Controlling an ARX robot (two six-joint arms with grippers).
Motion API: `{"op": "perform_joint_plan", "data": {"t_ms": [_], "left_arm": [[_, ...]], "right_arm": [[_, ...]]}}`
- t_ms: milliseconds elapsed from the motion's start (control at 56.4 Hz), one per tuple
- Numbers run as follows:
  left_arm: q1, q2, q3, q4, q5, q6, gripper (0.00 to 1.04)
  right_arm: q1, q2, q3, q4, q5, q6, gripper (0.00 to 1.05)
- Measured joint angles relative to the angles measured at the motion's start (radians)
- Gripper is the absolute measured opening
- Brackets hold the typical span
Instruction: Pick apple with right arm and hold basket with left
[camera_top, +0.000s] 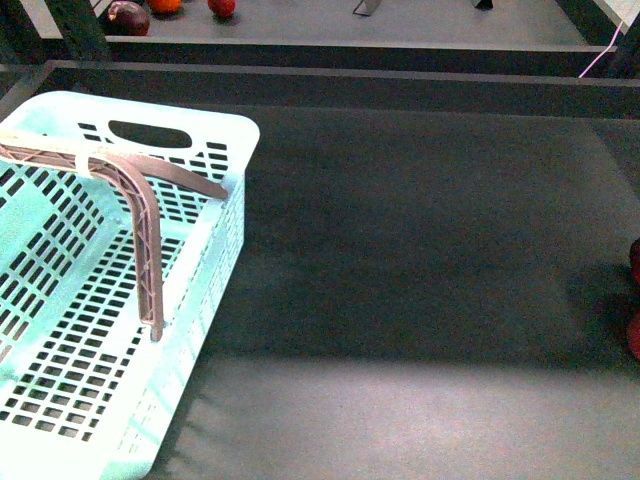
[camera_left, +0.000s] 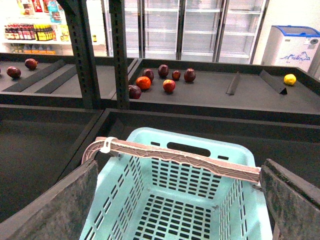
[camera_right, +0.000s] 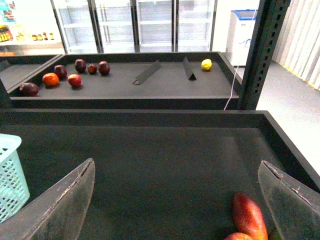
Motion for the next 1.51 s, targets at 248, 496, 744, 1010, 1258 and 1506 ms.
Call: {"op": "perform_joint_plan", "data": {"t_ms": [248, 496, 744, 1010, 1258, 1506], "left_arm": [[0.0, 0.0, 0.0, 0.0, 0.0, 0.0, 0.98], [0.0, 0.0, 0.0, 0.0, 0.0, 0.0, 0.98], [-0.059, 0.539, 0.274, -0.213, -0.153, -0.626, 0.98], [0.029, 1.081, 0.414, 0.104, 0.06, -0.963, 0.98], [0.012, 1.455, 0.573, 0.284, 0.098, -1.11, 0.98], [-0.019, 1.601, 0.663, 0.308, 0.073, -1.162, 0.97]], "right_arm": [[0.0, 0.0, 0.0, 0.0, 0.0, 0.0, 0.96], [0.0, 0.0, 0.0, 0.0, 0.0, 0.0, 0.96], [0.0, 0.0, 0.0, 0.0, 0.0, 0.0, 0.96], [0.0, 0.0, 0.0, 0.0, 0.0, 0.0, 0.96], [0.0, 0.0, 0.0, 0.0, 0.0, 0.0, 0.96], [0.0, 0.0, 0.0, 0.0, 0.0, 0.0, 0.96]]}}
